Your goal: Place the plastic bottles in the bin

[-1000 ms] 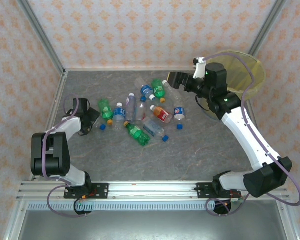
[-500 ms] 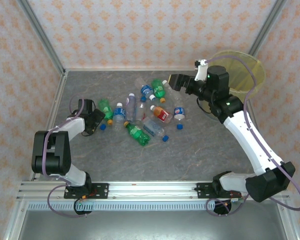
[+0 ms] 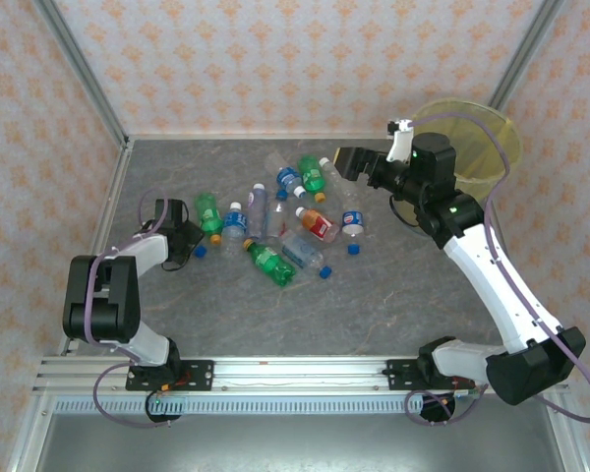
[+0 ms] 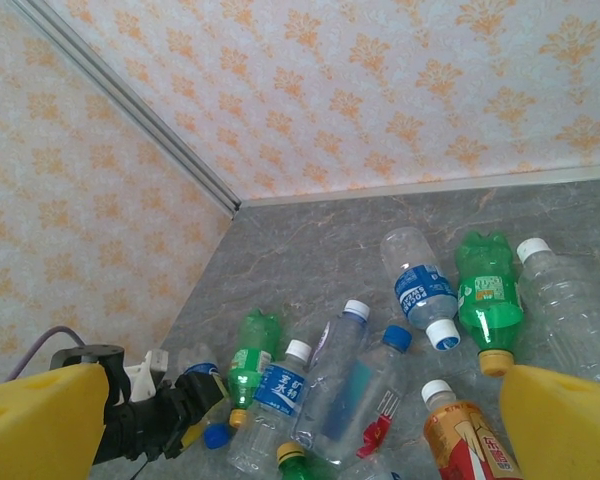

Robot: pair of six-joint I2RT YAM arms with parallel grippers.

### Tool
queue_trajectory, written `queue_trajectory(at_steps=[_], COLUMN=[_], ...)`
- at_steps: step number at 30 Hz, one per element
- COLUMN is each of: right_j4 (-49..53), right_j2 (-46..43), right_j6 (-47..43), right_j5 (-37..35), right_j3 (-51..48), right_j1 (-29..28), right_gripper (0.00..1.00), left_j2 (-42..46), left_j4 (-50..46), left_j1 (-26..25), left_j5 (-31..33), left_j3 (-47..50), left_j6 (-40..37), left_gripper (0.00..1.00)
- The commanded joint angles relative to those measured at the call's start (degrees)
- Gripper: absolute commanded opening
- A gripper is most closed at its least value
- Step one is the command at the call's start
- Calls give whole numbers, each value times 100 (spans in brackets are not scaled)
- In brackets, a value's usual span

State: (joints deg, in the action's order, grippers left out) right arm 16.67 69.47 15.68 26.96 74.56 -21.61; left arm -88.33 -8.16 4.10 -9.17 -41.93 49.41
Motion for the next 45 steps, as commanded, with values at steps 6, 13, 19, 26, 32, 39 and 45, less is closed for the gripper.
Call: queue_trajectory(at_steps=[6, 13, 19, 26, 32, 39, 45], right_j4=[-64, -137, -546, -951, -1050, -1009, -700], right_j2=[-75, -97, -324, -140, 404, 661, 923], right_j6=[71, 252, 588, 728, 847, 920, 910], right_j5=[-304, -558, -747, -252, 343, 1082, 1582], right_j3=[-8, -3, -247, -245, 281, 643, 1002], right_j1=[-43, -37, -44, -37, -37, -44, -97], right_gripper=[100, 100, 100, 100, 100, 93, 87], left_j2=[766, 1296, 1861, 2462, 2536, 2200, 1779], left_j4=[-270, -559, -336, 245, 635, 745, 747], left_j1=[-43, -358, -800, -1478, -2231, -3326, -3855], left_j5=[409, 671, 672, 588, 475, 297, -19], left_j3=[18, -330, -518, -675, -975, -1565, -2056], left_j6=[-268, -618, -1065, -1539, -2121, -2960, -3303], left_gripper=[53, 51, 49, 47, 47, 47, 47])
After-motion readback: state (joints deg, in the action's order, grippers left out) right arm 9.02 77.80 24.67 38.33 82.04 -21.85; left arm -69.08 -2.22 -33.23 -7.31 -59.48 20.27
